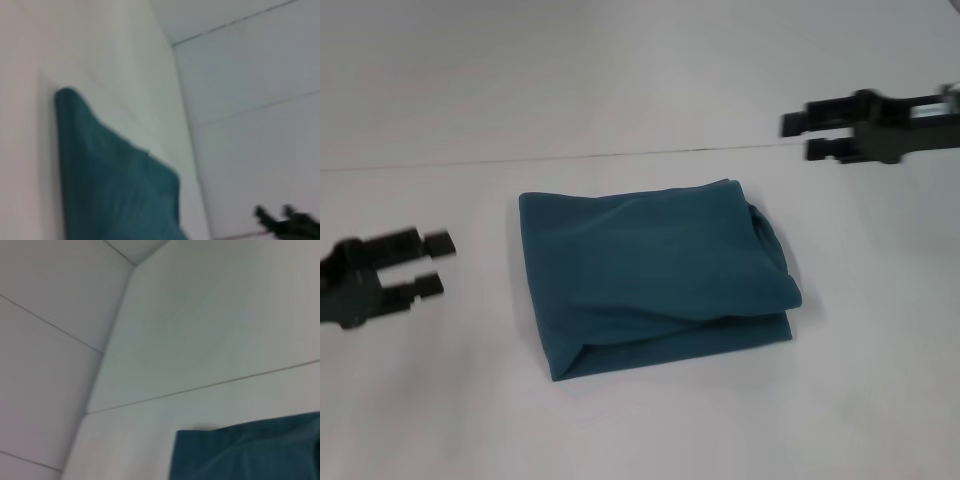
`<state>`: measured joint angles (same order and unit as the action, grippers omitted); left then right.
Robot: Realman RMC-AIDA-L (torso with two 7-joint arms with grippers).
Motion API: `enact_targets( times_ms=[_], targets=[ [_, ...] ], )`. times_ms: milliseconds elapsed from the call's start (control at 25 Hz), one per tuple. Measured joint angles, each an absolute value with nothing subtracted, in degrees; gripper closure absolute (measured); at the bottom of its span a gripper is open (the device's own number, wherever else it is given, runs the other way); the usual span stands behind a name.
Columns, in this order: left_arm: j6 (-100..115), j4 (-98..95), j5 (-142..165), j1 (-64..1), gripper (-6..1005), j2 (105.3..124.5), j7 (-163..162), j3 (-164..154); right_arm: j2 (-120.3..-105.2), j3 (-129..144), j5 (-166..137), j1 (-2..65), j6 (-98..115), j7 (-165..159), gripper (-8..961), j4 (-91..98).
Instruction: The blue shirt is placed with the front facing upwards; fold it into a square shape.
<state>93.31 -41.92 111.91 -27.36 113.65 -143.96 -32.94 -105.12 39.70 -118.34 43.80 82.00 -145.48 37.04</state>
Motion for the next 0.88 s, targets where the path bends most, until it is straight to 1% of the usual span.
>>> enact_targets(
  times_ms=[120,240,320,440,480,600,720,880],
  targets=[
    [94.39,-41.93,116.34,-28.09,246,113.58,-144.5,-33.41,-103.88,37.28,-116.16,40.52,86.76,-145.56,266,38.39],
    [94.9,-41.99,119.26,-28.94,246,113.9,-145.92,-35.78,-102.01,35.73,-115.97,38.74,90.14,-146.89,119,38.17],
    [93.61,-42.01,121.16,-30.08,246,114.74,-147.52,-38.58,-100.87,35.65,-116.1,38.25,91.42,-148.03,102,37.92],
    [92.96,-41.99,121.65,-30.58,247,115.1,-147.91,-39.11,-99.8,36.05,-116.13,38.03,92.63,-149.46,77,37.98],
    [90.9,-41.82,122.56,-32.09,247,116.03,-148.61,-39.72,-99.59,36.18,-116.19,38.09,93.03,-149.76,69,38.06],
    [88.74,-41.68,123.49,-33.38,247,116.71,-149.29,-40.51,-99.52,36.3,-117.31,38.58,93.81,-150.05,69,38.18],
    [82.85,-41.27,126.68,-35.44,247,117.79,-150.11,-42.89,-99.8,36.34,-119.08,39.28,94.09,-150.04,68,37.87],
    [79.23,-40.47,128.27,-36.58,246,118.05,-150.49,-44.11,-99.94,36.37,-119.52,39.55,94.2,-149.99,68,37.82]
  ],
)
